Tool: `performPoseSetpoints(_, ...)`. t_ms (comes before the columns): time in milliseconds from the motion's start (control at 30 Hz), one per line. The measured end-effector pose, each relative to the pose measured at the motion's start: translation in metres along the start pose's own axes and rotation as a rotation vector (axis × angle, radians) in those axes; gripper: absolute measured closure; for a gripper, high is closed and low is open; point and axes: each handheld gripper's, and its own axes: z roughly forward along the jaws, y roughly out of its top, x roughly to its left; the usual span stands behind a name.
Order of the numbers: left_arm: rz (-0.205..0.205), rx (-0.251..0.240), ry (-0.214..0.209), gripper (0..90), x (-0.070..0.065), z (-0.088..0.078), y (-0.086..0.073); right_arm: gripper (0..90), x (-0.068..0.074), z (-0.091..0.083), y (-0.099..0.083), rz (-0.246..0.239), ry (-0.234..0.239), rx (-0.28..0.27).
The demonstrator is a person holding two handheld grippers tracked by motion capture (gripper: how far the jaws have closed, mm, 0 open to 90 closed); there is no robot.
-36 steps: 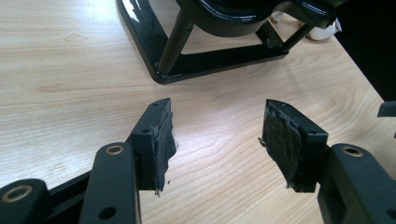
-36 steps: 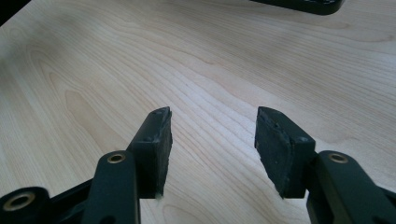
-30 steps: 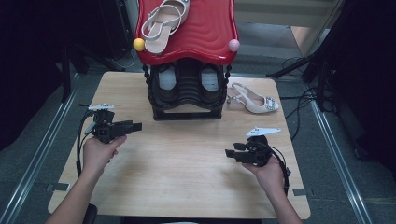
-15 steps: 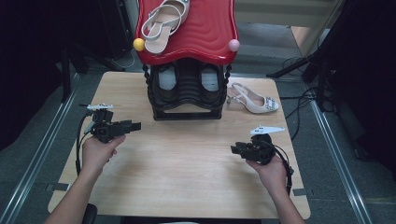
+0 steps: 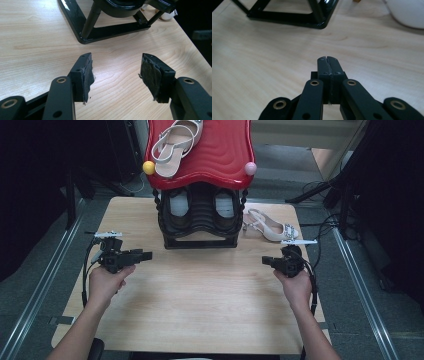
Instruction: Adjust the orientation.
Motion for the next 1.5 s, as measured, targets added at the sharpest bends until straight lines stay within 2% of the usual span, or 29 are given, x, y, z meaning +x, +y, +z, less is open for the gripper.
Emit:
performPoseSetpoints(100,0.001,-0.003,-0.006,43.2,0.000,-0.001,0.000,90.0,-0.006,0.012,0.009,0.005,-0.058,-0.013)
performPoseSetpoints(233,0.002,-0.006,-0.016,43.3,0.000,-0.001,0.000,90.0,-0.012,0.027,0.023,0.034,-0.092,-0.014)
performPoseSetpoints(400,0.009,-0.002,-0.017,43.4,0.000,-0.001,0.000,90.0,-0.022,0.039,0.045,0.074,-0.086,-0.041)
performPoseSetpoints(467,0.009,-0.003,-0.026,43.4,0.001,0.000,0.000,90.0,-0.026,0.042,0.052,0.073,-0.079,-0.047)
performPoseSetpoints(567,-0.007,-0.001,-0.045,43.7,0.001,0.002,0.000,90.0,-0.032,0.044,0.062,0.079,-0.085,-0.060)
performPoseSetpoints(700,0.004,0.009,-0.043,43.8,0.000,0.003,0.000,90.0,-0.043,0.045,0.072,0.113,-0.092,-0.080)
performPoseSetpoints(800,0.009,0.004,-0.043,44.5,-0.002,0.003,0.000,90.0,-0.049,0.045,0.078,0.141,-0.106,-0.099)
performPoseSetpoints(833,0.010,-0.003,-0.052,44.5,-0.002,0.002,0.000,90.0,-0.052,0.045,0.081,0.155,-0.112,-0.085)
performPoseSetpoints(900,0.016,-0.007,-0.055,44.5,-0.003,0.003,0.000,90.0,-0.055,0.046,0.086,0.150,-0.136,-0.086)
performPoseSetpoints(1067,0.035,0.020,-0.071,44.6,-0.006,0.007,-0.001,90.0,-0.062,0.053,0.101,0.185,-0.161,-0.097)
performPoseSetpoints(1233,0.060,0.036,-0.078,44.5,-0.009,0.009,-0.002,90.0,-0.066,0.064,0.107,0.214,-0.170,-0.098)
performPoseSetpoints(1333,0.060,0.033,-0.081,44.5,-0.009,0.011,-0.002,90.0,-0.070,0.069,0.107,0.242,-0.198,-0.120)
performPoseSetpoints(1400,0.059,0.040,-0.085,44.6,-0.008,0.011,-0.002,90.0,-0.072,0.075,0.105,0.267,-0.201,-0.103)
performPoseSetpoints(1500,0.066,0.047,-0.083,44.6,-0.009,0.012,-0.002,90.0,-0.072,0.082,0.102,0.263,-0.193,-0.088)
